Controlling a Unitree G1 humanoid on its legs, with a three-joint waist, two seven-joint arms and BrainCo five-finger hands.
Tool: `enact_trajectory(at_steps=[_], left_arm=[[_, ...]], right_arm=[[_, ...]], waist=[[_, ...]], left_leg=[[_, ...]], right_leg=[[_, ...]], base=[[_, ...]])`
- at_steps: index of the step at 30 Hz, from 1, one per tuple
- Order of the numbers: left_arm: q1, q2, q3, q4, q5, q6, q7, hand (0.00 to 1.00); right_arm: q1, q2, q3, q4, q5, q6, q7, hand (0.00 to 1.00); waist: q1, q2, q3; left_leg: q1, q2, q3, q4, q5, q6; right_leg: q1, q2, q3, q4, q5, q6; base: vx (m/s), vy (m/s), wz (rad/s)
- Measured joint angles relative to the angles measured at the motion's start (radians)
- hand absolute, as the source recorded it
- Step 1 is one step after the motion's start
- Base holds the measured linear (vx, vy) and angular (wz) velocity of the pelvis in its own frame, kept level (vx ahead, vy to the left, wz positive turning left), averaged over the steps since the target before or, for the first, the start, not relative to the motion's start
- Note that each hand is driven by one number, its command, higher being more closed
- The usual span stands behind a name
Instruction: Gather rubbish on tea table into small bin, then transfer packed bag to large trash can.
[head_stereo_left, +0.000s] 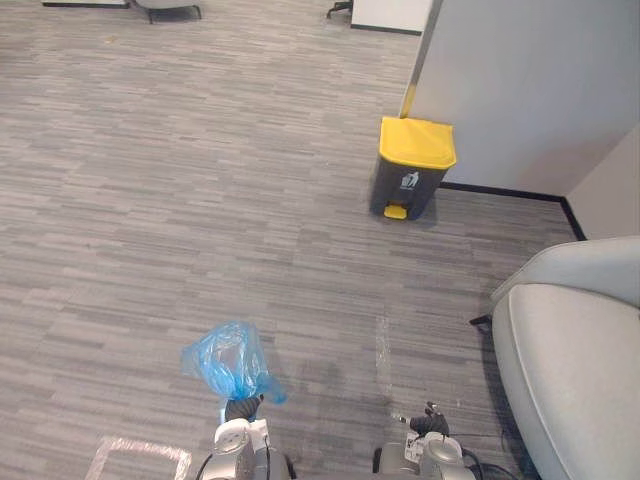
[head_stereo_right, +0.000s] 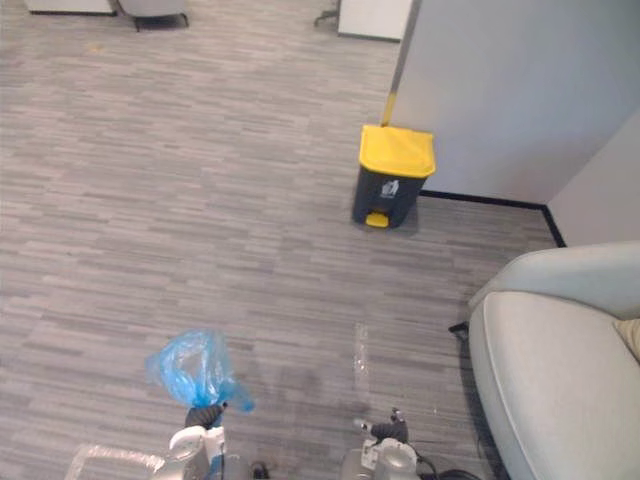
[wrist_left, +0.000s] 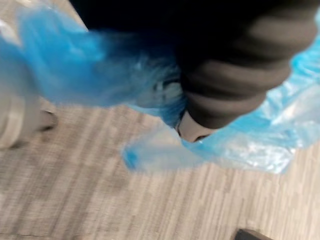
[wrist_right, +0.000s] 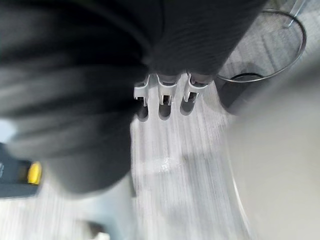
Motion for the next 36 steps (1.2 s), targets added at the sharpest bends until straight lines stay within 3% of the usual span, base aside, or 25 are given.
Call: enact_trajectory(at_steps=[1, 3, 4, 5, 6, 7, 10, 11, 12, 14, 15, 17, 18, 19, 20, 21, 23, 24, 26, 28, 30, 32, 35, 36], left_arm=[[-0.003, -0.001, 0.000, 0.005, 0.000, 0.000, 0.000, 1.00], [-0.009, -0.002, 0.000, 0.027, 0.000, 0.000, 0.000, 1.00], [-0.010, 0.003, -0.003, 0.033, 0.000, 0.000, 0.000, 1.00], [-0.020, 0.002, -0.009, 0.059, 0.001, 0.000, 0.000, 1.00], [-0.016, -0.002, -0.018, 0.070, 0.001, 0.001, -0.001, 1.00], [-0.013, -0.005, -0.019, 0.067, 0.002, 0.001, -0.002, 1.00], [-0.015, -0.022, -0.018, 0.049, 0.001, 0.001, -0.003, 1.00], [-0.006, -0.030, -0.019, 0.031, 0.000, 0.000, -0.007, 1.00], [-0.003, -0.030, -0.021, 0.024, 0.000, 0.000, -0.015, 1.00], [0.006, -0.030, -0.017, 0.002, -0.001, -0.001, -0.022, 1.00], [0.011, -0.030, -0.017, -0.014, -0.001, -0.001, -0.022, 1.00], [0.009, -0.030, -0.013, -0.023, -0.003, -0.001, -0.021, 1.00], [0.009, -0.031, -0.004, -0.025, -0.003, -0.001, -0.021, 1.00], [0.010, -0.031, -0.003, -0.026, -0.003, 0.000, -0.021, 1.00], [0.008, -0.032, -0.011, -0.026, -0.002, 0.000, -0.021, 1.00], [0.009, -0.023, -0.013, -0.020, -0.001, 0.000, -0.020, 1.00], [0.003, -0.014, -0.016, -0.010, 0.000, 0.000, -0.017, 1.00], [0.002, -0.016, -0.015, -0.007, 0.000, 0.001, -0.017, 1.00], [0.025, -0.015, -0.016, -0.010, -0.001, 0.001, -0.016, 1.00], [0.024, -0.010, -0.018, -0.010, -0.001, 0.003, -0.013, 1.00], [0.021, -0.009, -0.018, -0.009, -0.001, 0.004, 0.002, 1.00], [0.015, -0.009, -0.018, -0.005, -0.001, 0.005, 0.002, 1.00], [0.005, -0.006, -0.015, 0.037, -0.001, 0.014, 0.002, 1.00], [0.015, 0.006, -0.017, 0.048, -0.001, 0.011, 0.002, 1.00]], right_arm=[[0.000, -0.001, -0.003, -0.003, 0.000, -0.001, 0.000, 0.00], [-0.007, -0.002, -0.014, -0.002, 0.000, -0.003, 0.000, 0.00], [-0.006, -0.002, -0.025, 0.005, 0.000, -0.003, 0.000, 0.00], [-0.011, -0.009, -0.040, 0.016, 0.001, -0.004, 0.001, 0.00], [-0.020, -0.029, -0.046, 0.032, -0.002, -0.003, 0.000, 0.00], [-0.027, -0.033, -0.059, 0.039, -0.001, 0.001, 0.000, 0.00], [-0.023, -0.024, -0.067, 0.036, -0.001, 0.007, 0.000, 0.00], [-0.020, -0.022, -0.045, 0.037, 0.000, 0.009, -0.001, 0.00], [-0.021, -0.019, -0.034, 0.037, 0.000, 0.009, -0.002, 0.00], [-0.028, 0.000, -0.022, 0.037, 0.001, 0.008, -0.002, 0.00], [-0.029, 0.009, -0.021, 0.037, 0.002, 0.009, -0.003, 0.00], [-0.030, 0.010, -0.016, 0.037, 0.002, 0.010, -0.003, 0.00], [-0.024, 0.010, -0.017, 0.037, 0.002, 0.016, -0.004, 0.00], [-0.021, 0.009, -0.019, 0.036, 0.002, 0.016, -0.005, 0.00], [-0.013, 0.005, -0.026, 0.031, 0.002, 0.015, -0.009, 0.00], [-0.008, -0.002, -0.013, 0.058, 0.002, 0.019, -0.006, 0.00], [-0.007, 0.004, -0.023, 0.068, 0.001, 0.018, -0.007, 0.00], [-0.005, 0.004, -0.026, 0.068, 0.001, 0.018, -0.009, 0.00], [-0.008, 0.003, -0.009, 0.066, 0.000, 0.017, -0.006, 0.00], [0.001, -0.002, 0.010, 0.067, -0.001, 0.017, -0.001, 0.00], [0.003, -0.002, 0.008, 0.040, -0.002, 0.013, -0.001, 0.00], [0.000, -0.002, 0.005, 0.031, -0.002, 0.013, -0.001, 0.00], [-0.012, -0.002, -0.005, 0.028, -0.002, 0.007, -0.001, 0.00], [-0.017, -0.002, -0.009, 0.039, -0.003, 0.006, -0.001, 0.00]], waist=[[-0.004, 0.000, 0.000], [-0.022, 0.001, 0.000], [-0.025, -0.006, -0.005], [-0.031, 0.014, -0.007], [-0.029, 0.045, -0.017], [-0.028, 0.053, -0.017], [-0.038, 0.071, -0.010], [-0.027, 0.070, -0.007], [-0.023, 0.067, -0.004], [-0.012, 0.059, -0.001], [0.003, 0.047, 0.000], [0.017, 0.045, 0.003], [0.028, 0.039, 0.007], [0.026, 0.038, 0.006], [0.024, 0.048, 0.000], [0.029, 0.022, -0.010], [0.020, -0.017, -0.030], [0.035, -0.020, -0.031], [0.034, -0.008, -0.027], [0.024, 0.003, -0.020], [0.013, 0.013, -0.014], [0.007, 0.011, -0.013], [-0.013, 0.015, -0.010], [-0.020, 0.008, -0.016]], left_leg=[[0.012, 0.005, 0.001, -0.004, 0.000, 0.000], [0.082, 0.012, -0.005, -0.061, -0.015, -0.024], [0.121, 0.001, -0.007, -0.093, -0.028, -0.047], [0.156, 0.009, -0.039, -0.113, -0.034, -0.062], [0.169, 0.028, -0.066, -0.122, -0.018, -0.060], [0.166, 0.036, -0.093, -0.097, 0.005, -0.065], [0.038, 0.101, -0.210, 0.276, 0.093, -0.099], [-0.059, 0.129, -0.248, 0.513, 0.133, -0.125], [-0.095, 0.138, -0.247, 0.596, 0.123, -0.121], [-0.211, 0.149, -0.232, 0.721, 0.072, -0.081], [-0.271, 0.148, -0.204, 0.688, 0.047, -0.059], [-0.326, 0.143, -0.189, 0.561, 0.029, -0.051], [-0.345, 0.116, -0.194, 0.378, 0.038, -0.051], [-0.355, 0.099, -0.198, 0.278, 0.062, -0.041], [-0.358, 0.075, -0.215, 0.113, 0.172, -0.050], [-0.340, 0.035, -0.208, 0.101, 0.205, -0.043], [-0.337, -0.012, -0.185, 0.099, 0.157, -0.021], [-0.312, -0.019, -0.144, 0.113, 0.121, -0.012], [-0.237, -0.022, -0.096, 0.096, 0.088, 0.010], [-0.132, -0.029, -0.061, 0.051, 0.063, 0.024], [-0.032, -0.033, -0.054, -0.024, 0.060, 0.022], [0.016, -0.029, -0.053, -0.061, 0.058, 0.017], [0.110, -0.002, -0.053, -0.120, 0.056, 0.012], [0.131, -0.012, -0.063, -0.140, 0.046, -0.007]], right_leg=[[-0.008, 0.003, -0.020, -0.031, -0.006, -0.006], [-0.035, 0.016, -0.116, -0.263, 0.005, -0.033], [-0.030, 0.032, -0.134, -0.461, 0.084, -0.051], [-0.018, 0.056, -0.138, -0.449, 0.125, -0.126], [-0.011, 0.074, -0.154, -0.449, 0.103, -0.135], [-0.006, 0.077, -0.158, -0.427, 0.072, -0.151], [0.116, 0.125, -0.184, -0.485, 0.017, -0.165], [0.195, 0.154, -0.174, -0.553, 0.013, -0.171], [0.230, 0.165, -0.164, -0.580, 0.011, -0.175], [0.333, 0.188, -0.121, -0.662, 0.007, -0.180], [0.373, 0.189, -0.085, -0.698, 0.005, -0.176], [0.417, 0.184, -0.047, -0.728, 0.006, -0.166], [0.451, 0.161, -0.029, -0.742, -0.009, -0.137], [0.463, 0.150, -0.024, -0.745, -0.021, -0.117], [0.478, 0.142, -0.011, -0.752, -0.040, -0.086], [0.492, 0.108, 0.028, -0.767, -0.051, -0.063], [0.483, 0.058, 0.052, -0.751, -0.043, -0.055], [0.452, 0.032, 0.087, -0.672, -0.037, -0.045], [0.375, 0.006, 0.126, -0.449, 0.000, 0.014], [0.233, -0.007, 0.147, -0.114, 0.048, 0.074], [0.111, -0.004, 0.078, 0.037, 0.022, 0.042], [0.061, -0.005, 0.012, 0.021, 0.001, 0.019], [0.004, 0.018, -0.119, -0.220, -0.020, -0.021], [0.019, 0.051, -0.114, -0.438, 0.080, -0.041]], base=[[0.38, -0.139, 0.26], [0.43, -0.191, 0.24], [0.47, -0.200, 0.14], [0.62, -0.205, 0.07], [0.46, -0.114, -0.05], [0.66, -0.246, -0.02], [0.55, -0.236, 0.05], [0.37, -0.078, -0.22], [0.53, -0.091, -0.46], [0.36, -0.005, -0.67], [0.38, 0.065, -0.88], [0.44, 0.145, -0.79], [0.43, 0.215, -0.46], [0.50, 0.303, -0.40], [0.38, 0.280, -0.32], [0.39, 0.274, -0.20], [0.42, 0.264, -0.14], [0.48, 0.322, -0.70], [0.38, 0.256, -0.72], [0.37, 0.180, -0.29], [0.37, 0.083, -0.12], [0.32, -0.004, 0.05], [0.42, -0.153, 0.17], [0.35, -0.170, 0.26]])
